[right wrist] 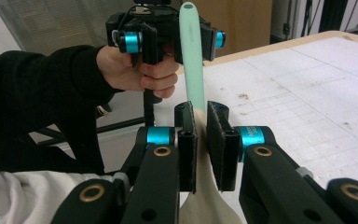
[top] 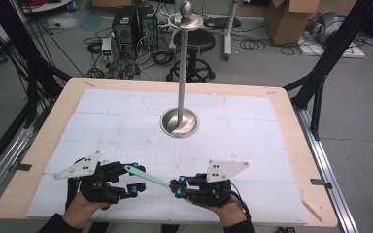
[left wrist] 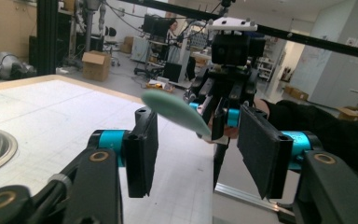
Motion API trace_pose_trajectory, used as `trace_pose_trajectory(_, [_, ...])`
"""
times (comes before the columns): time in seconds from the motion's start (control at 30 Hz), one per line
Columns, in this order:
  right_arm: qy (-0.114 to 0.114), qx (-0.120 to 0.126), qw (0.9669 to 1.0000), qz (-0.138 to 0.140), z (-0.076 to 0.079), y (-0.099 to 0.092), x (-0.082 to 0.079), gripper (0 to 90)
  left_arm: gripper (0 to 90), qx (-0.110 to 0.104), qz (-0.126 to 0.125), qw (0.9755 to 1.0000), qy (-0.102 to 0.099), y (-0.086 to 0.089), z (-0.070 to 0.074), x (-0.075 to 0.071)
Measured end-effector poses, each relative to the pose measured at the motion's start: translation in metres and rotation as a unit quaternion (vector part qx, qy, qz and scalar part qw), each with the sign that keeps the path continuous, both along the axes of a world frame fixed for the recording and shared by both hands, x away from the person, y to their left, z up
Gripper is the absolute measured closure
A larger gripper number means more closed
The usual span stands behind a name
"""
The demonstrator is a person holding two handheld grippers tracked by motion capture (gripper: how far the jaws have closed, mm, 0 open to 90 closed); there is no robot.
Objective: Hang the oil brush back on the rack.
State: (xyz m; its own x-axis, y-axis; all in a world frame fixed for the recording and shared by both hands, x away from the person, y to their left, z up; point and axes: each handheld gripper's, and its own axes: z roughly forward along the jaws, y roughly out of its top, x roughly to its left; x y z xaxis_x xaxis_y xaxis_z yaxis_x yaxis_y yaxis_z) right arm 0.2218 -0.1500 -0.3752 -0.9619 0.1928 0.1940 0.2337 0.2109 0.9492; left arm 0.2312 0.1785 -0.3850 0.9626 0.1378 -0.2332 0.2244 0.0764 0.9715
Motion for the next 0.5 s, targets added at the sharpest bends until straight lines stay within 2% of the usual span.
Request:
trace_pose_trajectory(0.07, [0.003, 0.005, 1.0, 0.004, -0.0022, 0.0005, -0.0003, 82.5, 53.0, -0.004, -0.008, 1.0, 0.0, -0.0004, 0.0005, -0.0001])
trace_pose_trajectory(0.37, [-0.003, 0.018, 0.9998, 0.013, -0.0058, 0.0019, -0.0002, 82.4, 59.8, -0.021, -0.014, 0.9997, 0.004, -0.0015, 0.0029, -0.0013])
trace_pose_trajectory(0.5, [-0.001, 0.022, 0.9996, 0.02, -0.008, 0.0024, -0.0005, 82.3, 69.5, -0.025, -0.019, 0.9995, -0.003, -0.0006, 0.0035, -0.001])
